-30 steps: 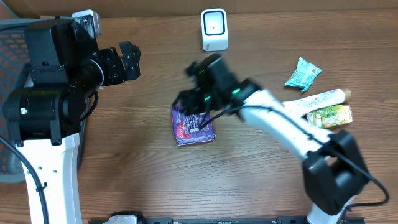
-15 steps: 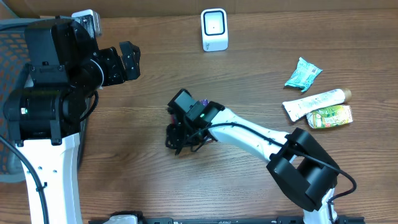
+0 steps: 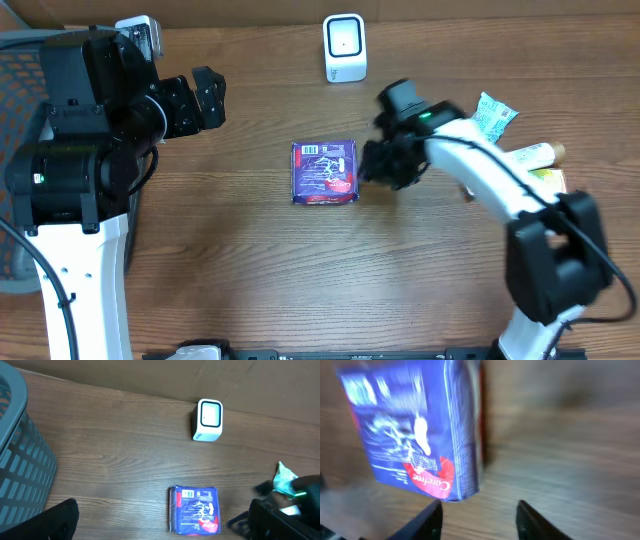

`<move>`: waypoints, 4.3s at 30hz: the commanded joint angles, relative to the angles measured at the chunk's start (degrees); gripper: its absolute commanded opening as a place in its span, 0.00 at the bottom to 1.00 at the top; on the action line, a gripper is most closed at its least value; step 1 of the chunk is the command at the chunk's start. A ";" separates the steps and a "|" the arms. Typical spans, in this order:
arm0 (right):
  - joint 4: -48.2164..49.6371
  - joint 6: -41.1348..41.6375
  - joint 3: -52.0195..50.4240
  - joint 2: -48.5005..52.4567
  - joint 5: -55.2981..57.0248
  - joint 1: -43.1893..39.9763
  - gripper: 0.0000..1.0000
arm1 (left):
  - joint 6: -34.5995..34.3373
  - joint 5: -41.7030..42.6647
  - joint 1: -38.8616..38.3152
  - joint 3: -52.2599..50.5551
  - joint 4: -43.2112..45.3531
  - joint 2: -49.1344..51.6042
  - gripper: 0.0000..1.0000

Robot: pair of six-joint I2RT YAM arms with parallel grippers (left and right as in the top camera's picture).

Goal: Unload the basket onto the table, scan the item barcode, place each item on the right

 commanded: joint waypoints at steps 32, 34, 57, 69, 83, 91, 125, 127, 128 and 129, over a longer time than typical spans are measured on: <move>37.35 14.64 -16.15 6.99 -14.34 3.48 0.73 | 1.11 0.22 -0.02 0.44 0.15 -0.02 1.00; 37.83 14.64 -16.15 6.99 -14.64 3.63 0.56 | 1.11 0.22 -0.02 0.44 0.15 -0.02 1.00; 23.80 1.81 -11.26 -21.88 -15.19 -3.78 0.07 | 1.11 0.22 -0.02 0.44 0.15 -0.02 1.00; 1.95 -3.19 4.90 -29.49 -3.43 -3.78 0.04 | 1.11 0.22 -0.02 0.44 0.15 -0.02 0.99; -1.70 -3.28 14.21 -28.33 -1.97 -3.63 0.04 | 1.11 0.22 -0.02 0.44 0.15 -0.02 1.00; -12.72 -8.52 35.45 -14.95 35.95 0.55 0.04 | 1.11 0.22 -0.02 0.44 0.15 -0.02 1.00; 65.07 -94.55 35.21 30.67 75.87 7.58 0.04 | 1.11 0.22 -0.02 0.44 0.15 -0.02 0.99; 65.02 -94.55 35.10 31.52 76.32 7.63 0.04 | 1.11 0.22 -0.02 0.44 0.15 -0.02 0.99; 65.05 -94.51 34.69 31.76 76.48 7.65 0.04 | 1.11 0.22 -0.02 0.44 0.15 -0.02 1.00; 65.13 -94.51 34.12 31.78 76.50 7.65 0.04 | 1.11 0.22 -0.02 0.44 0.15 -0.02 0.99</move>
